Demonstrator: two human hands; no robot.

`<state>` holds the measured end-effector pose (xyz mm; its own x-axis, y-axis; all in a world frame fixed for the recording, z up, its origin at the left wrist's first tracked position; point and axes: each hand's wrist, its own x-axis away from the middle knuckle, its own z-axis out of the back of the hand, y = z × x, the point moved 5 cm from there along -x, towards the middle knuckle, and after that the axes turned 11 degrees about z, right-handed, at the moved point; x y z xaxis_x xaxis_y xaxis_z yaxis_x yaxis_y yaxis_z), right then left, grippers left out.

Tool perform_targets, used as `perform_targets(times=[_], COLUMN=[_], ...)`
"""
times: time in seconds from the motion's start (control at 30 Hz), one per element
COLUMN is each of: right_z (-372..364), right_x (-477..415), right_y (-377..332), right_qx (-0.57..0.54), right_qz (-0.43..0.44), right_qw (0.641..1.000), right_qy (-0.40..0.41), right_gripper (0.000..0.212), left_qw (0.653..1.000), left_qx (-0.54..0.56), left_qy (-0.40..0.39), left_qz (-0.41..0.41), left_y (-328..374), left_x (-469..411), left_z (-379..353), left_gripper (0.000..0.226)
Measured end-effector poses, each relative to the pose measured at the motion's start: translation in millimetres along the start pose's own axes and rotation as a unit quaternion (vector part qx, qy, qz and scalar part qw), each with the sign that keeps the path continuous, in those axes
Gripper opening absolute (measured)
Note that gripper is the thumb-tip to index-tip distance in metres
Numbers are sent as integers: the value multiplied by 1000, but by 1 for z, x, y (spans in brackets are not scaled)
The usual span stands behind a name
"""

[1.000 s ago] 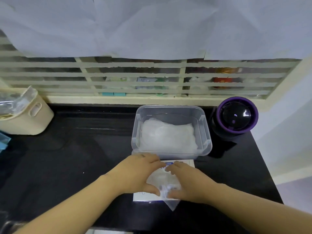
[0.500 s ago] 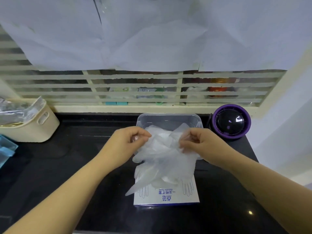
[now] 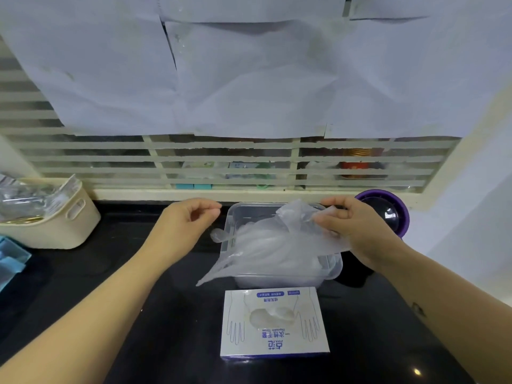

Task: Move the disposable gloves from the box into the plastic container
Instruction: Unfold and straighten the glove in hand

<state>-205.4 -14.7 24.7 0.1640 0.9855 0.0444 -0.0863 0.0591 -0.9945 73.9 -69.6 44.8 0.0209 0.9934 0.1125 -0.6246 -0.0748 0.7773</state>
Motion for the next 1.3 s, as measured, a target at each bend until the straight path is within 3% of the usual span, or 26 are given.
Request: perform_targets(times=[0.07,0.17,0.23,0.33,0.47,0.67,0.83,0.93,1.07,1.13,1.3], right_z=[-6,-18,-24,-28,-18,-1,-7,-7,1,2,-4], right_x=[-2,-3,-2,0,-1,-17,-39,-53,-54,-51,-48], right_y=[-1,-11,-23,-38,-52,-55,-57,-58,-59,-54,-46], right_qx=[-1,-16,17,104,157,304,414,354,131,37,-32], right_qz=[-3,10,41,100,156,157,130,79,26,10,71], right_qw=[1000,997,993,977,965,931,891,924,987,993,993], right_qy=[-20,-69,-110,-156,-138,-126,-132,-120,-94,-111,-89], right_gripper=[39,34,29,29,34,20,13,9,5,4,25], left_qw=[998,975,967,976,981,987,988,987,976,973,955], left_qx=[-41,-160,-146,-88,-49,8,-75,-94,-41,-57,-108], left_qy=[-20,-140,-202,-190,-146,-136,-97,-36,20,-25,-266], left_qz=[-38,-69,-58,-64,-120,-91,-92,-121,-214,-221,-77], left_y=[15,34,39,53,71,75,79,93,109,102,40], left_x=[4,13,13,7,-1,-12,-30,-38,-17,-6,-4], left_z=[-6,-39,-60,-71,-62,-39,-40,-29,-2,1,-23], left_gripper=[45,96,108,89,15,17,16,11,6,12,5])
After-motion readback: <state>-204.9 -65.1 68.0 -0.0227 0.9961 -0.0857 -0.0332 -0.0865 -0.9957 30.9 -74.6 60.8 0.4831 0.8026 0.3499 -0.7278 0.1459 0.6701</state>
